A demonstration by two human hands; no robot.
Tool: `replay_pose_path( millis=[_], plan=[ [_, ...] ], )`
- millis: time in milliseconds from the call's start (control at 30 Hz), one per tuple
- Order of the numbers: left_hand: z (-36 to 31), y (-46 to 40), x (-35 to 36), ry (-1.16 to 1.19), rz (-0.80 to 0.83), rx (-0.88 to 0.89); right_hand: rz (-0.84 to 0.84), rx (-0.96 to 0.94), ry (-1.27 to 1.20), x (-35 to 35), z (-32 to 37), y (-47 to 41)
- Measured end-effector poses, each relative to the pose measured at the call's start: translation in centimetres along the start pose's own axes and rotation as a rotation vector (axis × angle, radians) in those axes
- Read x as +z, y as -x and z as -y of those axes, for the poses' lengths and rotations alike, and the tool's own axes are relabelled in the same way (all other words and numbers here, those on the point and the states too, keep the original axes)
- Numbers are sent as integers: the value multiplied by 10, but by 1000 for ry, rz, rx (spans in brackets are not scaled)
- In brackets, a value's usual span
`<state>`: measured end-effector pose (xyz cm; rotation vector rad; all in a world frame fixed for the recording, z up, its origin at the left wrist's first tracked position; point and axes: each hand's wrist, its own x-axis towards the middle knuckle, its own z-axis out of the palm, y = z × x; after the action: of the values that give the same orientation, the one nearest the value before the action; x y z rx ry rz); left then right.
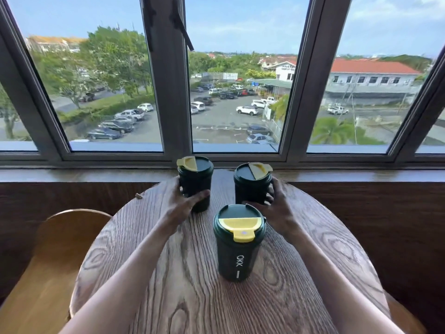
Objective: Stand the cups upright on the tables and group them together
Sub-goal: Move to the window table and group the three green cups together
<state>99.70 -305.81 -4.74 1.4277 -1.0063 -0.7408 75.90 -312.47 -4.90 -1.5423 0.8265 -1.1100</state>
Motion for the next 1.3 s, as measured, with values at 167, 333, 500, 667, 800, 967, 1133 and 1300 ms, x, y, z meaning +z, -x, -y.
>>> replay_pose_path(
  millis=[167, 333, 500, 667, 800, 967, 1133, 1300],
  plan=[
    [3, 27, 18, -3, -34, 34, -82, -27, 29, 7, -11, -5],
    [1, 35, 30, 9, -22, 36, -50, -43, 92, 13, -11, -11],
    [2, 32, 31, -4, -7, 53, -30, -64, 130, 11, -11, -12],
    [3, 28, 29, -35, 15, 52, -32, -69, 150, 11, -9, -10],
    [3, 24, 25, -74, 31, 53, -27, -77, 156, 11, -6, -8],
    [2, 27, 23, -119, 68, 5, 6, 4, 109, 18, 9, 6],
    [-6, 66, 0, -387, 60, -61, 104, 56, 312, -9, 7, 46],
    [-11, 135, -23, -238, 522, 83, 494, 189, 154, -41, 28, 94]
  ],
)
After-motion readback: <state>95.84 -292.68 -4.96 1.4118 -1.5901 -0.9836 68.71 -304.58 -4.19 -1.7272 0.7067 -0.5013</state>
